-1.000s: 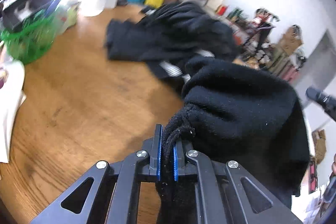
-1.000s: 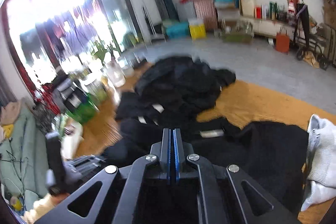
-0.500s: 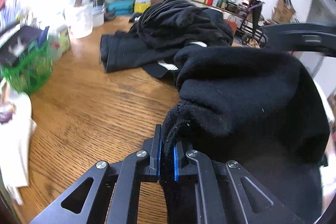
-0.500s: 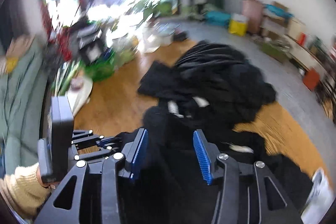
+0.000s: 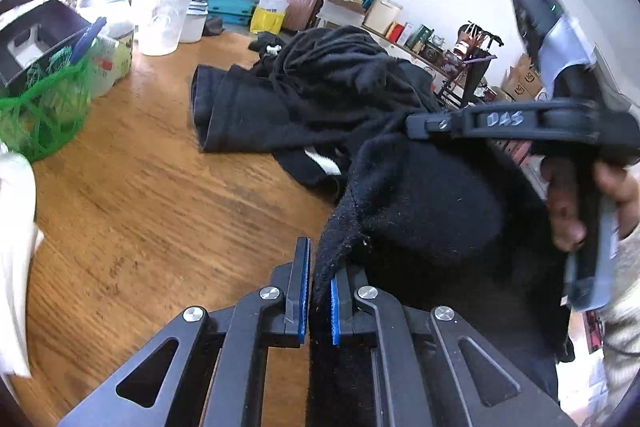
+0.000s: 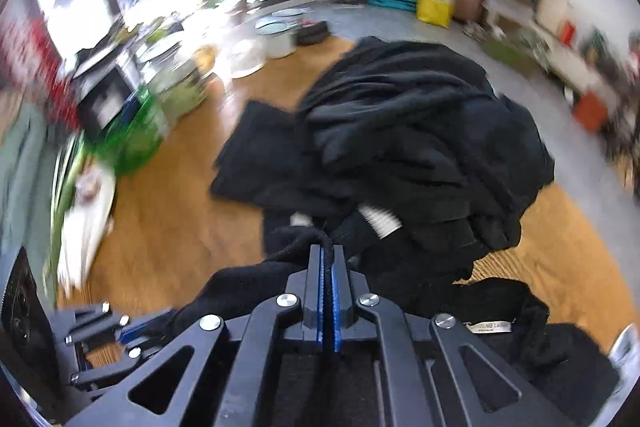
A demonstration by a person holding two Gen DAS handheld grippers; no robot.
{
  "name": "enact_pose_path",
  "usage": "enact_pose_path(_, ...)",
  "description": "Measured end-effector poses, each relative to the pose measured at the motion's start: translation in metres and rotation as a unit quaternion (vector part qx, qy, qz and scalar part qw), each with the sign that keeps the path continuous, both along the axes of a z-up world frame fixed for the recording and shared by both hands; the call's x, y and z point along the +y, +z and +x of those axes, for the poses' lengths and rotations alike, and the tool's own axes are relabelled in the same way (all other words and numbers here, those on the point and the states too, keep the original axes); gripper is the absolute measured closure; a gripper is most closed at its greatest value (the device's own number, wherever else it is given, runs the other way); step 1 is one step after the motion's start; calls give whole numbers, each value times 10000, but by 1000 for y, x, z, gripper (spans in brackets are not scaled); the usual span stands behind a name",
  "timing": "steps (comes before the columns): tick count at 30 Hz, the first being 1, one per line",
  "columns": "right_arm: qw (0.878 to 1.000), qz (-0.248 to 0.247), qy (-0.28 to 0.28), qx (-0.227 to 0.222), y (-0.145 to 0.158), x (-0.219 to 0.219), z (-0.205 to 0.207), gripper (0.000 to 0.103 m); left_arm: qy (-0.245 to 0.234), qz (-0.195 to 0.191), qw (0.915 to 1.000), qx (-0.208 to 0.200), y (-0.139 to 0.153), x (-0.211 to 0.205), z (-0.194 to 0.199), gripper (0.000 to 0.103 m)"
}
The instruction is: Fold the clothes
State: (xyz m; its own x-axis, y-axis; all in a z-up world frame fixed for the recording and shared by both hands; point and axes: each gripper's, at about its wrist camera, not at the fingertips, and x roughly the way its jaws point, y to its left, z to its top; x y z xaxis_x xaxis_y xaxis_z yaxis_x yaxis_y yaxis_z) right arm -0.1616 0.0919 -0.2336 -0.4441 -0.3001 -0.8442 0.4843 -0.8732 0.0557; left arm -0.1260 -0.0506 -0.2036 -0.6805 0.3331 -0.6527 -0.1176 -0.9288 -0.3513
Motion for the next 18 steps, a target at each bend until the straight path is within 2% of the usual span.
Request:
enact_pose_path(3, 9999, -78, -116, -12, -17, 1, -14, 97, 52, -155, 9996, -209, -8, 1, -3, 85)
enact_pose_path(4, 9998, -54, -174, -38, -25, 0, -17, 94, 86, -226, 9993, -294, -10, 0, -2, 73)
enact_pose_path(6, 9996, -23, -266, 2, -37, -1, -21, 79, 233, -303, 9986, -361, -7, -5, 4, 56)
enact_pose_path(7, 9995, -28, -317, 47, -39, 1, -22, 67, 264, -252, 9988, -324, -5, -10, 8, 49)
enact_pose_path(8, 9992, -82, -369, 89, -39, 3, -23, 59, 290, -188, 9990, -281, -2, -15, 12, 47)
enact_pose_path(9, 9987, -226, -442, 147, -32, 12, -22, 58, 313, -110, 9991, -259, 1, -19, 15, 43)
enact_pose_path(10, 9977, -384, -518, 209, -24, 21, -20, 57, 335, -28, 9991, -242, 4, -24, 19, 41)
enact_pose_path(13, 9941, -694, -659, 512, 6, 51, -7, 53, 307, -127, 9994, -131, 13, -22, 28, 41)
enact_pose_path(15, 9930, -722, -612, 703, 29, 76, 20, 52, 114, -468, 9987, 150, 29, -9, 35, 41)
enact_pose_path(18, 9920, -633, -677, 854, 47, 116, 65, 50, 281, -1113, 9929, 326, 44, 2, 40, 41)
